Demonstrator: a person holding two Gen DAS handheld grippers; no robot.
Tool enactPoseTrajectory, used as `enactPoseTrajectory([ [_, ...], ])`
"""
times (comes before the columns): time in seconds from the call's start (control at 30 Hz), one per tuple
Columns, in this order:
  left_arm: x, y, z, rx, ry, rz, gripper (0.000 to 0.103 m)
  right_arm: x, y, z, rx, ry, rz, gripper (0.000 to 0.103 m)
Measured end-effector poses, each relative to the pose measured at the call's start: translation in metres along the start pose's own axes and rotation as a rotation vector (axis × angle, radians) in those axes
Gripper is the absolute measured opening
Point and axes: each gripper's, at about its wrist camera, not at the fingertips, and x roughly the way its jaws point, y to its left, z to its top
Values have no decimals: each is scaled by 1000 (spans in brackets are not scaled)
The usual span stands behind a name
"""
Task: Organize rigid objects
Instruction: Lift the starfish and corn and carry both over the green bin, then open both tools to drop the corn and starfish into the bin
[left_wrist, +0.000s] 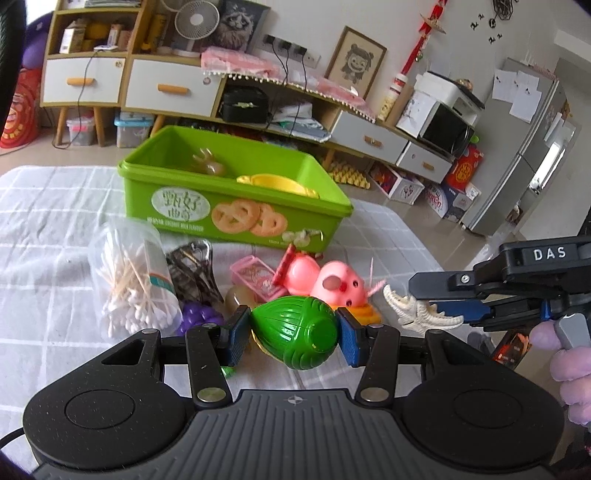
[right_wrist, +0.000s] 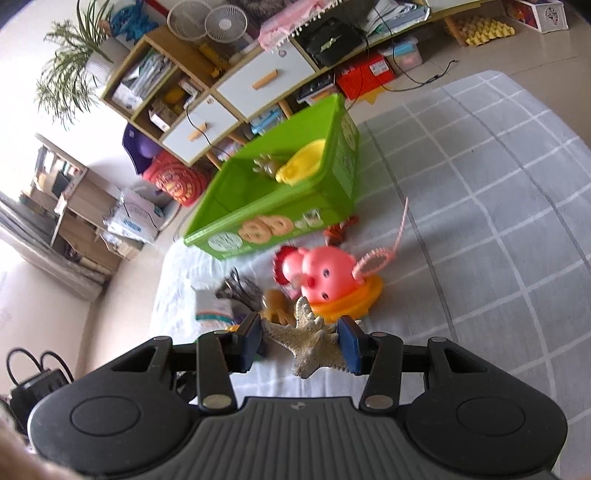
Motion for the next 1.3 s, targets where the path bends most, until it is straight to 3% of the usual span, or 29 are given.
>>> enactPoseTrajectory([
  [0.3, -5, 6, 28, -21, -74, 36, 54, 3, 16, 28, 49, -66, 39, 26],
  [0.7, 17, 14, 98, 36, -138, 124, 54, 38, 36, 65, 83, -121, 59, 26],
  [1.03, 61, 44, 123, -33, -98, 188, 54, 85, 45, 102, 52, -116, 35, 26],
  [1.3, 73, 59, 124, -32, -71, 233, 55, 119, 50, 109, 41, -77, -23, 26],
])
